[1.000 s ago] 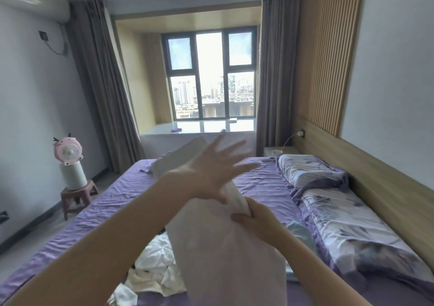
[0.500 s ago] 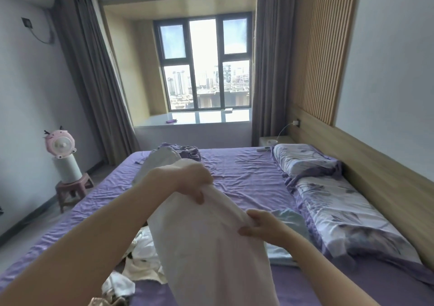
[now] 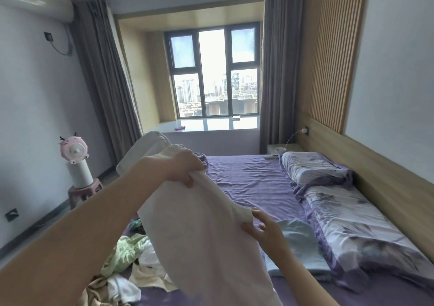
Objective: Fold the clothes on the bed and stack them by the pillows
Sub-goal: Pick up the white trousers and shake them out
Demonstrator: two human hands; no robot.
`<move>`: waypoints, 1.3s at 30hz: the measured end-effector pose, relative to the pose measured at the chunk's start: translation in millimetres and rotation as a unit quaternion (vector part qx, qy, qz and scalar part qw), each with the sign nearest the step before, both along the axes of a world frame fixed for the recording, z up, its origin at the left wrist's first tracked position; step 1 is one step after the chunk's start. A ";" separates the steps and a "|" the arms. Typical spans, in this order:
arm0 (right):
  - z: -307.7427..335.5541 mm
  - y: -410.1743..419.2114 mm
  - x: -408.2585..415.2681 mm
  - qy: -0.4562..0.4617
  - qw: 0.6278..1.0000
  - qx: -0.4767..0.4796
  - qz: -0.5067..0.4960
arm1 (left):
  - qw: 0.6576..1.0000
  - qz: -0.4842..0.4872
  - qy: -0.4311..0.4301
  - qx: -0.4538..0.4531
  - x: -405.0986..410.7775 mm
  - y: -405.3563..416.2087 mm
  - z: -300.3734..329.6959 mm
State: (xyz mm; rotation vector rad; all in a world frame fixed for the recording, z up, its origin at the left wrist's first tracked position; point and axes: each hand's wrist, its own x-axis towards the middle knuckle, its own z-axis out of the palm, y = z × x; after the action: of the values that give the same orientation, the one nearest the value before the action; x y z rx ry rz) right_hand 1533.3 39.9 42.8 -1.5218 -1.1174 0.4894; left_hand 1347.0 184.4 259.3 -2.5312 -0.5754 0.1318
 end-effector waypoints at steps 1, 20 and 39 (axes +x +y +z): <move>5.1 2.8 -2.7 0.004 1.000 0.011 -0.002 | 1.000 0.001 -0.001 0.006 -2.1 0.4 1.6; 140.9 -61.2 84.0 0.030 0.976 0.154 -0.150 | 0.984 -0.011 -0.141 -0.105 45.3 -49.6 81.1; 44.9 -54.0 151.7 0.006 0.997 -0.036 -0.062 | 0.985 -0.067 -0.109 -0.113 101.0 -53.7 -69.0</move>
State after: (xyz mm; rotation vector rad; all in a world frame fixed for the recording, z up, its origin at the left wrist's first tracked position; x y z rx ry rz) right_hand 1685.1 -14.1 87.8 -1.6379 -0.9977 0.4584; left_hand 1448.0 130.7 190.2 -2.8181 -0.4946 -0.1373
